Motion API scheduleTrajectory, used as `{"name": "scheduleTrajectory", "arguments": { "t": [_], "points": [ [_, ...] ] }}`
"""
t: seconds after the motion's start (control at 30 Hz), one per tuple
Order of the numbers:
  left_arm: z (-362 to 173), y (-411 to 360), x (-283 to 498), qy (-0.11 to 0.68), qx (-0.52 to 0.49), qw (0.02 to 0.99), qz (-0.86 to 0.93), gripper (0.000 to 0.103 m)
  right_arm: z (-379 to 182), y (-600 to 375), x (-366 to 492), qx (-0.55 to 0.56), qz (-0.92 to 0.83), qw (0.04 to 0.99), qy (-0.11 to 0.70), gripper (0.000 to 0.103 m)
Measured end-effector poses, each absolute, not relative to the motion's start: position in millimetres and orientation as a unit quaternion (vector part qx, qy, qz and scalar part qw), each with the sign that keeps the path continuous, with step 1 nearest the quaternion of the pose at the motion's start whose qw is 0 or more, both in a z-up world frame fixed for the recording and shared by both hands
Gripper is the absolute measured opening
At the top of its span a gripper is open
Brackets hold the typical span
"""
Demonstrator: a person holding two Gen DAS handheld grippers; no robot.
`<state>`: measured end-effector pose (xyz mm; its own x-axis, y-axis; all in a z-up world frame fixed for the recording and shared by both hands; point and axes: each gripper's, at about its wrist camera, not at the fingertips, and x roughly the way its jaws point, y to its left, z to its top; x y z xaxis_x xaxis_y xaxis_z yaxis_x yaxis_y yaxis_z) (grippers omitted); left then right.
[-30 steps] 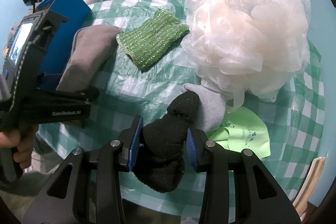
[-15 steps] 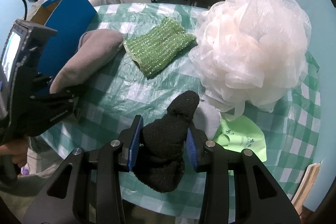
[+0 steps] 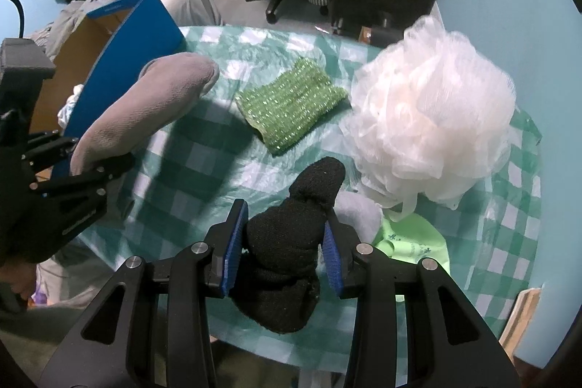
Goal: Organize soft objects
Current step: 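Grasp the grey fleece sock with the left gripper while the right grasps the black sock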
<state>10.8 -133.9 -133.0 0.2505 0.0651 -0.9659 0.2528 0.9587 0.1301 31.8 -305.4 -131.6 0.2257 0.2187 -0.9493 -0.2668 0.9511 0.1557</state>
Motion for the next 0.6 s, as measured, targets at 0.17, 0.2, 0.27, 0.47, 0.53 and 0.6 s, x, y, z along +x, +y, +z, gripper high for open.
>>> {"name": "scheduleTrajectory", "arguments": {
  "t": [0.17, 0.2, 0.27, 0.47, 0.53, 0.6],
  "points": [
    [-111, -120, 8, 0.594, 0.119, 0.793, -0.066, 0.025, -117, -298, 31, -0.022, 0.164, 0.787, 0.594, 0.038],
    [-105, -119, 6, 0.59, 0.12, 0.796, -0.068, 0.025, -115, -297, 31, -0.022, 0.166, 0.788, 0.593, 0.038],
    [-105, -116, 9, 0.583, 0.121, 0.8, -0.07, 0.025, -111, -293, 31, -0.023, 0.169, 0.789, 0.59, 0.038],
    [-87, -102, 8, 0.574, 0.111, 0.808, -0.068, 0.025, -95, -281, 33, -0.019, 0.183, 0.793, 0.58, 0.038],
    [-80, -95, 7, 0.569, 0.106, 0.813, -0.065, 0.025, -90, -279, 33, -0.015, 0.187, 0.794, 0.578, 0.038],
    [-74, -88, 6, 0.566, 0.103, 0.815, -0.061, 0.025, -85, -274, 33, -0.023, 0.189, 0.796, 0.575, 0.038]
  ]
}}
